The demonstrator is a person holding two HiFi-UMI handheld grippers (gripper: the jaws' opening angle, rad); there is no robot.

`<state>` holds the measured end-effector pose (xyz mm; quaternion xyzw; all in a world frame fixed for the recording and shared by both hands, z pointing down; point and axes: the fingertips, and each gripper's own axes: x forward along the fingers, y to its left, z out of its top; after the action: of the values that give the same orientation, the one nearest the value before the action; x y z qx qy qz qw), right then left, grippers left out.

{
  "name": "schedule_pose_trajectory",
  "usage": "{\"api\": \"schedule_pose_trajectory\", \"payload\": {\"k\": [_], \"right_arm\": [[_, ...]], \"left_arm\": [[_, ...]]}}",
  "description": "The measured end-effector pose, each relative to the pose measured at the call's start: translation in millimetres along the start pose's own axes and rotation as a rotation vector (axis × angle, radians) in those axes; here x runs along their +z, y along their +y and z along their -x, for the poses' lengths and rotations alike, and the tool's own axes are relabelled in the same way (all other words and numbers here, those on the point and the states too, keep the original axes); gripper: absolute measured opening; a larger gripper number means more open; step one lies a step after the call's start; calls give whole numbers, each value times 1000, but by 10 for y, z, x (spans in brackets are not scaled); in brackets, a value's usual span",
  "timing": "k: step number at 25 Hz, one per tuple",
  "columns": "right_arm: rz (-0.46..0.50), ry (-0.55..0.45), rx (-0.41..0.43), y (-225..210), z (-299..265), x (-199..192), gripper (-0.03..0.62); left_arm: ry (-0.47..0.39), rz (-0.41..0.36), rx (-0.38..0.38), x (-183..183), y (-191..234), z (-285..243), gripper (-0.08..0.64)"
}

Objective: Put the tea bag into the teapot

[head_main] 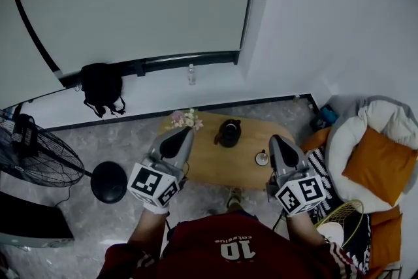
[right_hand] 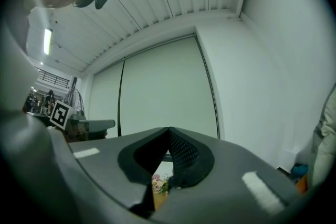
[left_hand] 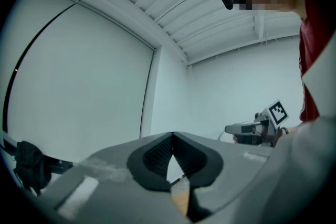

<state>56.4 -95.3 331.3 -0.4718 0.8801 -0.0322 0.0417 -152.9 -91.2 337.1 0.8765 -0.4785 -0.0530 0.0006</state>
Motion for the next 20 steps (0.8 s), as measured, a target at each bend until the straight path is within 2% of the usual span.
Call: {"api": "schedule_pose_trajectory", "payload": {"k": [4, 8, 20], "right_arm": [[20, 5, -29, -30, -17, -16, 2], [33, 11, -59, -55, 6, -53, 2], [35, 31, -98, -197, 74, -133, 2]], "left_arm": [[12, -16, 2, -30, 30, 9, 2], [22, -40, 40, -58, 60, 64, 2], [33, -12, 96, -129, 88, 87, 2]]}}
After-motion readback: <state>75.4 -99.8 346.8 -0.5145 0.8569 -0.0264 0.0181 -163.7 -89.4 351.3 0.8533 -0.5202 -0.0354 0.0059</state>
